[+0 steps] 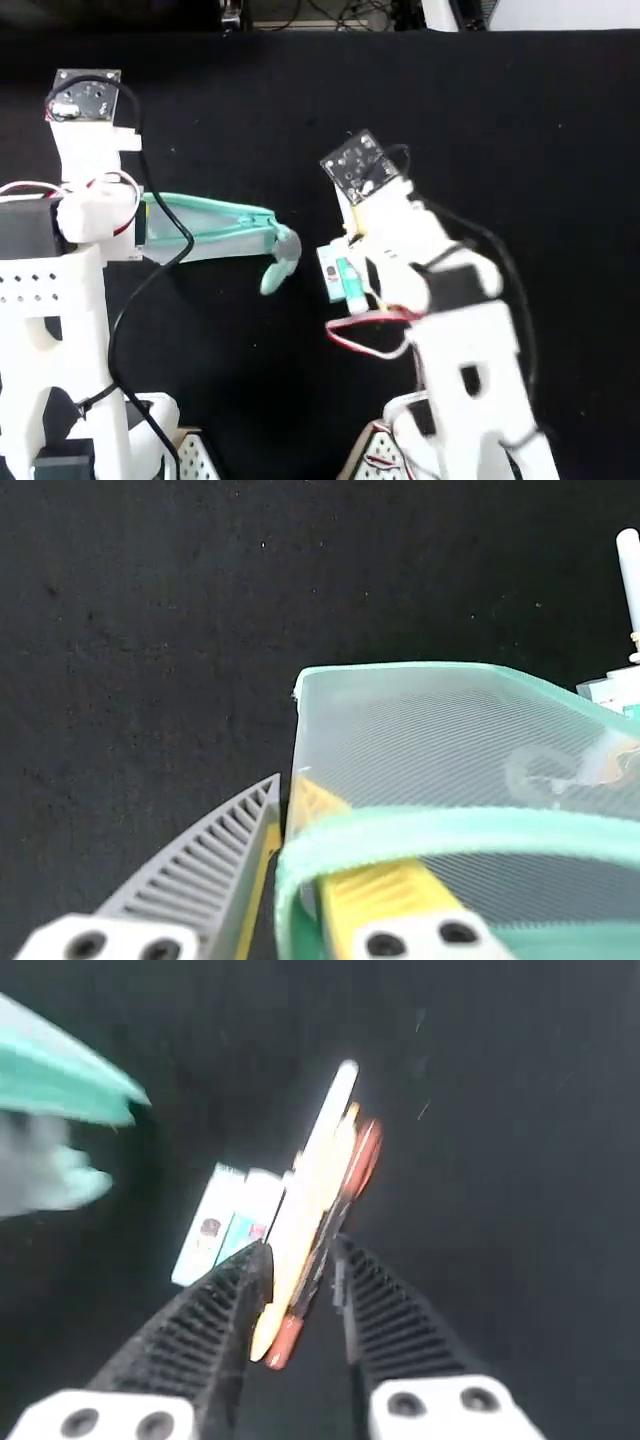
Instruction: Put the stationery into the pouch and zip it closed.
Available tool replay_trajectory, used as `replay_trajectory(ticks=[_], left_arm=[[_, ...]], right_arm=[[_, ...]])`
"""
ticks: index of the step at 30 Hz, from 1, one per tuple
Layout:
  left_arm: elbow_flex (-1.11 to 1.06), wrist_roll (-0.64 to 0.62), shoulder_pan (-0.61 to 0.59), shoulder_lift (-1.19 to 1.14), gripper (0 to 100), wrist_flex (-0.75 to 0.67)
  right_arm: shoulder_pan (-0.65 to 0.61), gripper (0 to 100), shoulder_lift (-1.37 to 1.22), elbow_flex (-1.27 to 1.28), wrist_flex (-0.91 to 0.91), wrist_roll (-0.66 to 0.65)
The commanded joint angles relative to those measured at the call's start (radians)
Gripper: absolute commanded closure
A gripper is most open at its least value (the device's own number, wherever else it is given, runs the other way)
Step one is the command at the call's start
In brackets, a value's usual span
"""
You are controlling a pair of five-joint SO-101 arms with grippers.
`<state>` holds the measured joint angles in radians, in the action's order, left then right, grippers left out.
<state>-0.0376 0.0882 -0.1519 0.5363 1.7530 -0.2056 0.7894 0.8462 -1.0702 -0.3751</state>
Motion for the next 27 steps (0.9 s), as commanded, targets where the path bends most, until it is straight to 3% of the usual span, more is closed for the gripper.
replay_trajectory(ticks=[1,9,15,22,27], left_arm=[[-0.016,0.009,0.001,0.005,97,0.003],[-0.018,0.011,0.001,0.005,97,0.003],[-0.018,0.006,0.001,0.005,97,0.003],[-0.018,0.006,0.001,0.005,97,0.003],[-0.018,0.006,0.001,0.005,97,0.003]], right_arm=[[0.029,91.8,-0.125,0.13,0.224,0.074],[-0.038,91.7,-0.446,0.027,0.264,0.124],[-0.161,91.7,-0.515,-0.001,0.278,0.124],[-0.164,91.7,-0.596,0.051,0.411,0.118],[-0.163,87.4,-0.667,-0.024,0.328,0.117]])
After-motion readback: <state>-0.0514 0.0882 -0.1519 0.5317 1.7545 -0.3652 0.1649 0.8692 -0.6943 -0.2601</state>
